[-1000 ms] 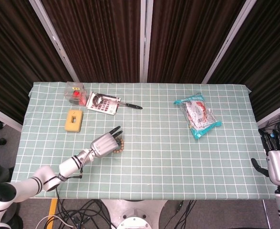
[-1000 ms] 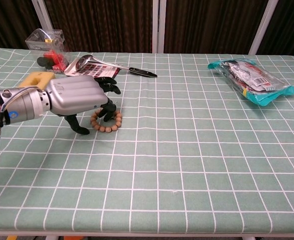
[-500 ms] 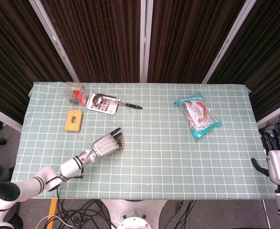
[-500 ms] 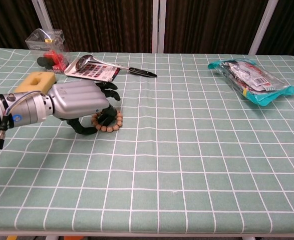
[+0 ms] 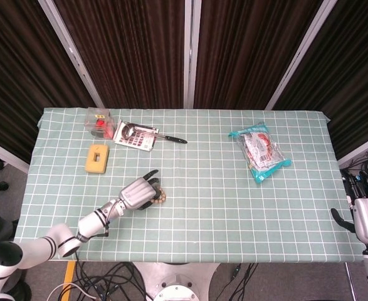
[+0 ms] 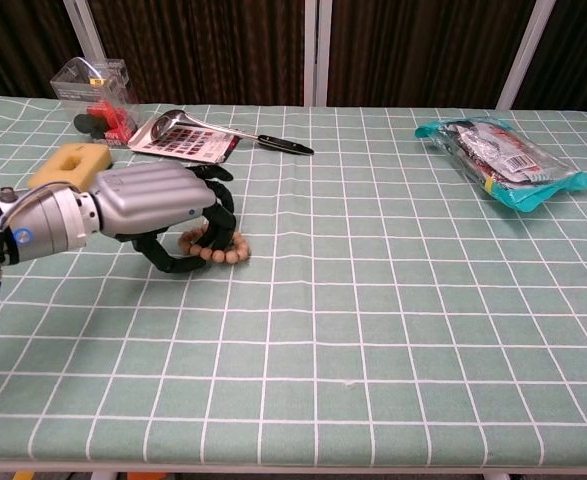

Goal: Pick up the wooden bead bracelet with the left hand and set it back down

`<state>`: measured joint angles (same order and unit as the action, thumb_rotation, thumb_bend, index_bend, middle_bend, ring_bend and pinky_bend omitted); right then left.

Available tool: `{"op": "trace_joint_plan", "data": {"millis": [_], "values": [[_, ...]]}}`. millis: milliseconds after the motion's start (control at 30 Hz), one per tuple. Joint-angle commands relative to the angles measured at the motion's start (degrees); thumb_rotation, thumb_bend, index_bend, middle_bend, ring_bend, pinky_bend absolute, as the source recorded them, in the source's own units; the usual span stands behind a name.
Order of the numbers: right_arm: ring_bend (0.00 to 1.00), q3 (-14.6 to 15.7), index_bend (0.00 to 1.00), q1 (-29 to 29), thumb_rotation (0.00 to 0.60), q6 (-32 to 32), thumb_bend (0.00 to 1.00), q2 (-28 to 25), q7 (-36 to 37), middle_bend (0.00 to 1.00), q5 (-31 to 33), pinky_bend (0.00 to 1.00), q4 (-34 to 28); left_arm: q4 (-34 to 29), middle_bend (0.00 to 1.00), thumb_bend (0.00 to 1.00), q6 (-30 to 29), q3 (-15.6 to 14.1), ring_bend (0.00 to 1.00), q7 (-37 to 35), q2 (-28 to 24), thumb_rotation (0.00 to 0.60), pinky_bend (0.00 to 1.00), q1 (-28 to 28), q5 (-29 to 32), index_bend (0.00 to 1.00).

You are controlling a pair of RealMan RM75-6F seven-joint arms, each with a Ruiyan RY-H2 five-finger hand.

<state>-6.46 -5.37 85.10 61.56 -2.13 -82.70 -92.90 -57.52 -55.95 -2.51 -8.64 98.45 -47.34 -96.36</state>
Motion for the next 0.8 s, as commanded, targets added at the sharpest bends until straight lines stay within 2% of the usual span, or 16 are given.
{"op": "trace_joint_plan", "data": {"millis": [33, 167, 300, 500, 667, 800], "values": [[0.00, 0.0, 0.07, 0.0, 0.600, 0.2, 0.15, 0.0, 0.2, 0.16, -0.3, 0.00, 0.0, -7.8, 0.59, 0.45, -2.2, 2.4, 0.23, -18.9, -3.8, 0.600, 0.06, 2.6, 5.5, 0.54], [0.00, 0.1, 0.07, 0.0, 0.600, 0.4, 0.15, 0.1, 0.8, 0.16, -0.9, 0.00, 0.1, -14.8, 0.59, 0.46, 0.2, 4.1, 0.23, -37.3, -7.8, 0.600, 0.07, 3.4, 9.8, 0.55], [0.00, 0.2, 0.07, 0.2, 0.600, 0.8, 0.15, 0.0, 1.4, 0.16, -1.3, 0.00, 0.1, -22.7, 0.59, 0.46, 5.8, 5.6, 0.23, -57.8, -12.4, 0.600, 0.09, 3.8, 14.0, 0.55], [0.00, 0.2, 0.07, 0.4, 0.600, 1.3, 0.15, -0.2, 1.3, 0.16, -1.7, 0.00, -0.3, -26.8, 0.58, 0.48, 10.9, 6.1, 0.23, -81.2, -16.0, 0.600, 0.09, 3.3, 12.5, 0.53], [0.00, 0.3, 0.07, 0.4, 0.600, 1.4, 0.15, -0.4, 1.2, 0.16, -1.8, 0.00, -0.7, -25.7, 0.56, 0.49, 9.9, 5.2, 0.23, -95.1, -16.2, 0.600, 0.09, 2.6, 7.4, 0.51], [0.00, 0.3, 0.07, 0.5, 0.600, 1.4, 0.15, -0.4, 1.0, 0.16, -1.7, 0.00, -1.0, -22.5, 0.55, 0.49, 6.0, 4.3, 0.23, -100.5, -14.6, 0.600, 0.08, 2.7, 4.0, 0.49]]}}
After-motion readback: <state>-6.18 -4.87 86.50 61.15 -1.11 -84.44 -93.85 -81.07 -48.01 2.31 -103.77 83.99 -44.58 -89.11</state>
